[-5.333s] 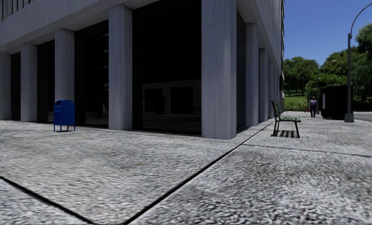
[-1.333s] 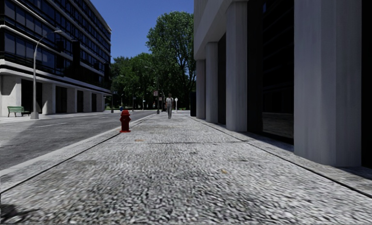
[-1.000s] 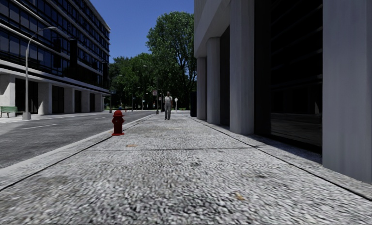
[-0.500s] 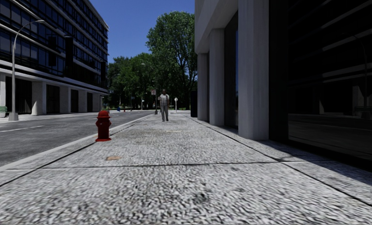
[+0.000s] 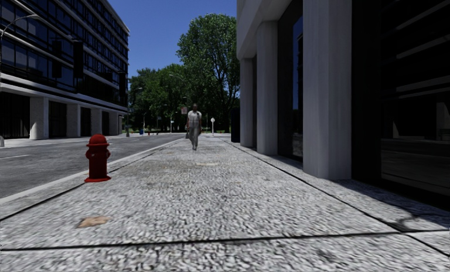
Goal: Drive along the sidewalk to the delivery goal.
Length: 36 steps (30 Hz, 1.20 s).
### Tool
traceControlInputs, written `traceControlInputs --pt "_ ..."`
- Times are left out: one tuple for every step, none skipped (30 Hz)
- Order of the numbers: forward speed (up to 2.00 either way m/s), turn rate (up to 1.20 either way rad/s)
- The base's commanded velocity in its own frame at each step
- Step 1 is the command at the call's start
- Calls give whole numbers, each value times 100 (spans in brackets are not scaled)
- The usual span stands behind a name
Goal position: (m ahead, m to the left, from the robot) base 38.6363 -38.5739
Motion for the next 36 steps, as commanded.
traceControlInputs --pt "200 0" --pt "200 0" --pt "200 0" --pt "200 0" --pt "200 0" --pt "200 0" --pt "200 0" --pt "200 0" --pt "200 0" --pt "200 0" --pt "200 0" --pt "200 0" --pt "200 0" --pt "200 0" --pt "200 0" --pt "200 0" --pt "200 0" --pt "200 0" --pt "200 0" --pt "200 0" --pt "200 0" --pt "200 0" --pt "200 0" --pt "200 0" --pt "200 0" --pt "200 0" --pt "200 0" --pt "200 0" --pt "200 0" --pt "200 0" --pt "200 0" --pt "200 0" --pt "200 0" --pt "200 0" --pt "200 0" --pt "200 0"
